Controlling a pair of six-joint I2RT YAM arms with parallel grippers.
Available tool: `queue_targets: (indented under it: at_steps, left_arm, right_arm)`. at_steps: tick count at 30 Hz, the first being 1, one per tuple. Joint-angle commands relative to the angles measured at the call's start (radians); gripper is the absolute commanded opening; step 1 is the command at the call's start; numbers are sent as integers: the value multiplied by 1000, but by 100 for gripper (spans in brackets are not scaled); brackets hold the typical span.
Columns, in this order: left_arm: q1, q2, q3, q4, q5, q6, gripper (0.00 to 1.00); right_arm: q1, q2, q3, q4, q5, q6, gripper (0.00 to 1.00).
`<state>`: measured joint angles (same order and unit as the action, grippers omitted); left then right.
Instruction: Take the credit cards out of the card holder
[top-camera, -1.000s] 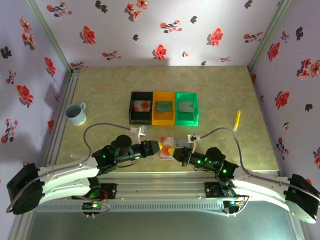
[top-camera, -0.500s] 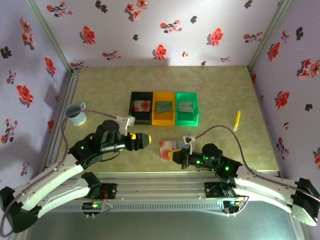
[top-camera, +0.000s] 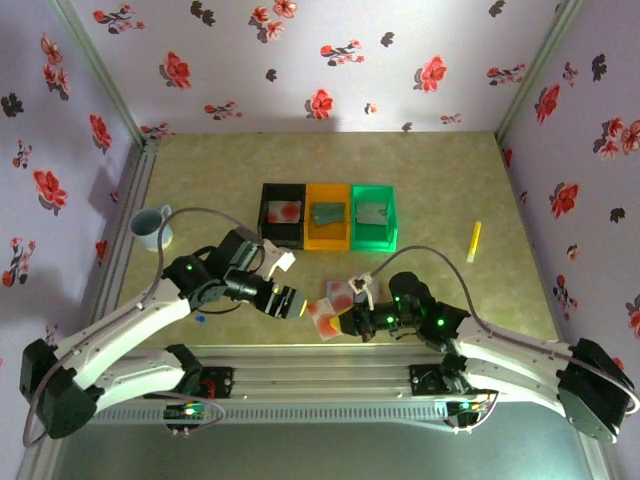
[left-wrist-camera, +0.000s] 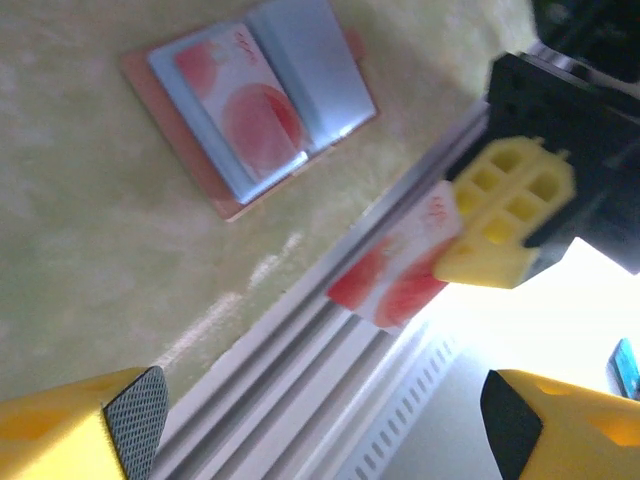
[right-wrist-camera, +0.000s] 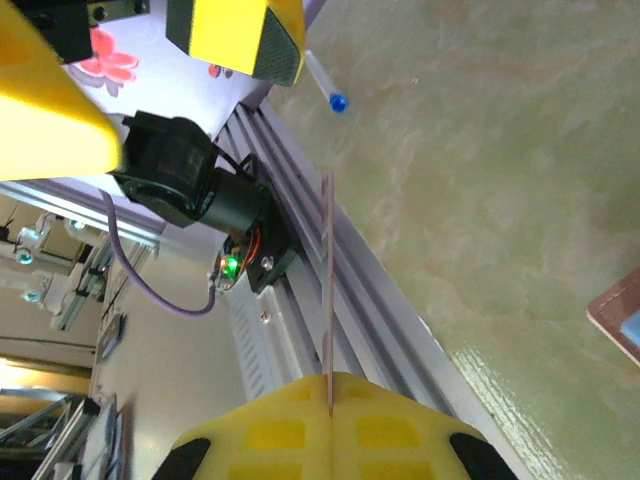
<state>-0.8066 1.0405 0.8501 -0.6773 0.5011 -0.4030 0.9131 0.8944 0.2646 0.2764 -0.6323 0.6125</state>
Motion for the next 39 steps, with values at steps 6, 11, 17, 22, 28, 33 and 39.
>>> queue_targets:
  at_steps: [6, 11, 17, 22, 28, 33, 39]
  left_arm:
    - [4, 76, 27, -5, 192, 110, 81]
    - [4, 119, 32, -20, 198, 137, 78]
    - [4, 141, 35, -7, 219, 140, 71]
    - [3, 136, 29, 13, 264, 136, 60]
    - [4, 118, 17, 34, 324, 130, 38]
    - [4, 101, 10, 49, 370, 127, 22]
    - [4, 89, 1, 73, 426, 115, 13]
  right_arm:
    - [-5, 129, 48, 166, -162, 36, 0]
    - [-4, 115, 53, 170, -184, 41, 0]
    - [10, 80, 42, 173, -182, 43, 0]
    - [23, 94, 46, 178, -187, 43, 0]
    - [28, 94, 53, 176, -187, 41, 0]
    - [30, 79, 56, 176, -188, 39, 0]
    - [33, 68, 54, 175, -195, 38, 0]
